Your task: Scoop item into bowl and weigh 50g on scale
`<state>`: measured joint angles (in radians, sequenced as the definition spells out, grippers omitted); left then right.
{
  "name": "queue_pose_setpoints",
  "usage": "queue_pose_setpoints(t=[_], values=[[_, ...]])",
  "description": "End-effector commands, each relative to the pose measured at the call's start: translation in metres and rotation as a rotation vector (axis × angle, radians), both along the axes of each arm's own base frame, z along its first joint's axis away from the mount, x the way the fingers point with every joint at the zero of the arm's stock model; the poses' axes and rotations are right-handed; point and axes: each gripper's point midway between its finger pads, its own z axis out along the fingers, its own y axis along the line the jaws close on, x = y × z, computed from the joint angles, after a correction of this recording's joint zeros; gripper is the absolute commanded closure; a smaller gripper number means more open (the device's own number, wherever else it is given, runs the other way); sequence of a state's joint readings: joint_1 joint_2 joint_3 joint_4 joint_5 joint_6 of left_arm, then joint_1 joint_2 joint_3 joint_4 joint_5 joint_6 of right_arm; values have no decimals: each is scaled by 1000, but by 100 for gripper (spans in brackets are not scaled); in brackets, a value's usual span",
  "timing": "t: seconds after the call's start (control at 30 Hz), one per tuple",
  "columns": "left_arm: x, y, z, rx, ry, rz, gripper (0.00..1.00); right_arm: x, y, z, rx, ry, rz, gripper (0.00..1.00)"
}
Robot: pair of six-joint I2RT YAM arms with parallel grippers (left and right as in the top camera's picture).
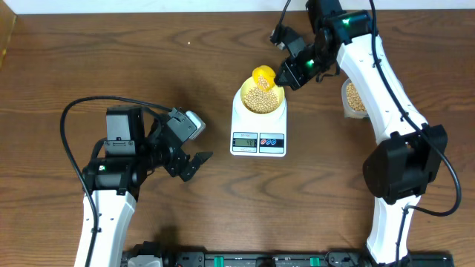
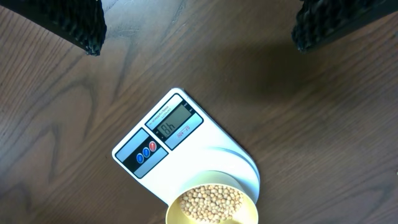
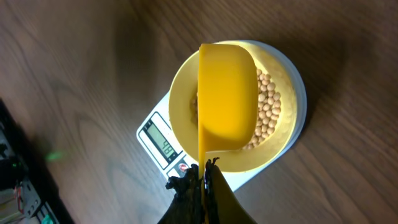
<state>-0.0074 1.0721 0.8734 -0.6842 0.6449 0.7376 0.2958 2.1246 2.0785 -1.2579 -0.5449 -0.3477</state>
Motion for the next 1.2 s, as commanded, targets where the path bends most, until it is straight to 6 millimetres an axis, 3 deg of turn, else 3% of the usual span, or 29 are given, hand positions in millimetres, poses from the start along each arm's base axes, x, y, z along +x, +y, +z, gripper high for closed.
queue_pose_setpoints(t=[0.0,1.17], values=[[0,2,-3,6,8,2,2,0,0,18,15,-34,-2,99],[0,2,-3,6,8,2,2,3,-2,8,-117,-124,63,99]])
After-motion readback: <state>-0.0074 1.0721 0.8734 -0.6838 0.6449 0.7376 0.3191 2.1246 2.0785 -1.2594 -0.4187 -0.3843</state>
